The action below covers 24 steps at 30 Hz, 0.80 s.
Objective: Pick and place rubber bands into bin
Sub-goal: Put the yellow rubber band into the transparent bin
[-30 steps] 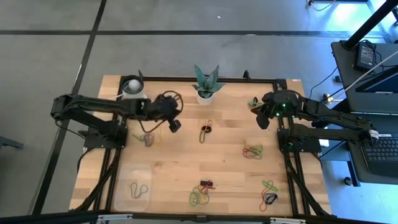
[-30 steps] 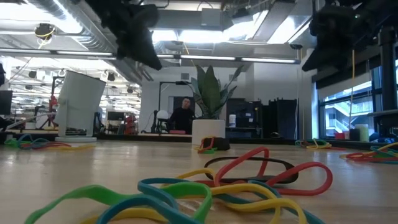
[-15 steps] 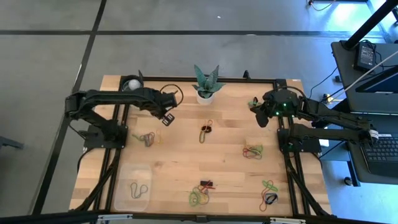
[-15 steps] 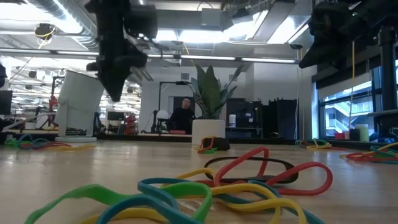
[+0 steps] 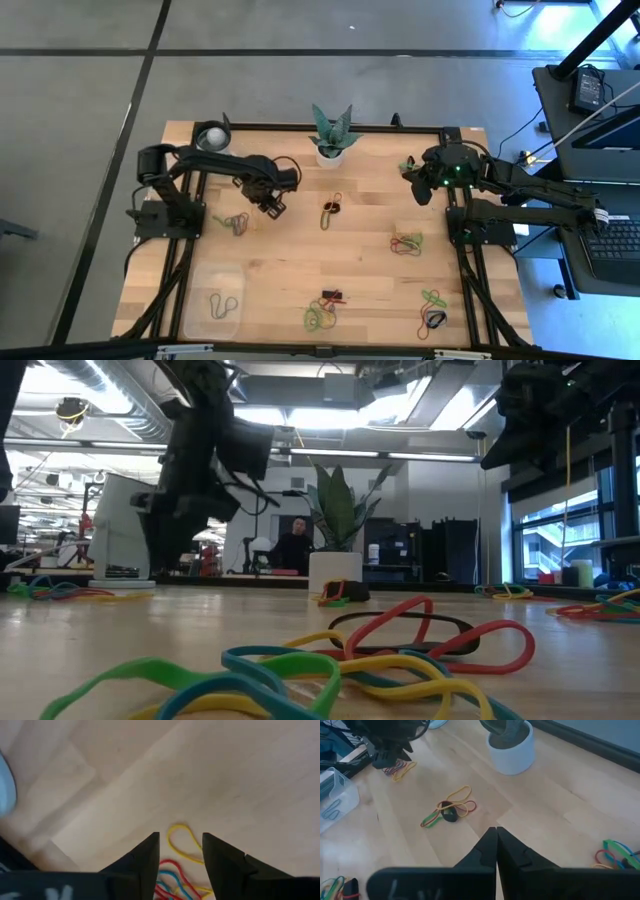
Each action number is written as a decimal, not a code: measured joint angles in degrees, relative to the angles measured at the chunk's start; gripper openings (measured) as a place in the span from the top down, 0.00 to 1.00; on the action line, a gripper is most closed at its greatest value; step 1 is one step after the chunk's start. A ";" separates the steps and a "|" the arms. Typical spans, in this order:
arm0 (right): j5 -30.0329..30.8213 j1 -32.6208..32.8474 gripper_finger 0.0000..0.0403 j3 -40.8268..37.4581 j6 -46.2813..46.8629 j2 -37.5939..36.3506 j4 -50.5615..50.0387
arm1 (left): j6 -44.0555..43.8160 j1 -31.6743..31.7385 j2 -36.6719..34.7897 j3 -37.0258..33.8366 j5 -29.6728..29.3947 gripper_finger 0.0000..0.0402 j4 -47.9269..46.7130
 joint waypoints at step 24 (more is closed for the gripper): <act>0.00 0.00 0.99 0.00 -3.07 -0.02 -0.06 | -8.41 -3.56 10.45 0.13 2.31 0.99 2.35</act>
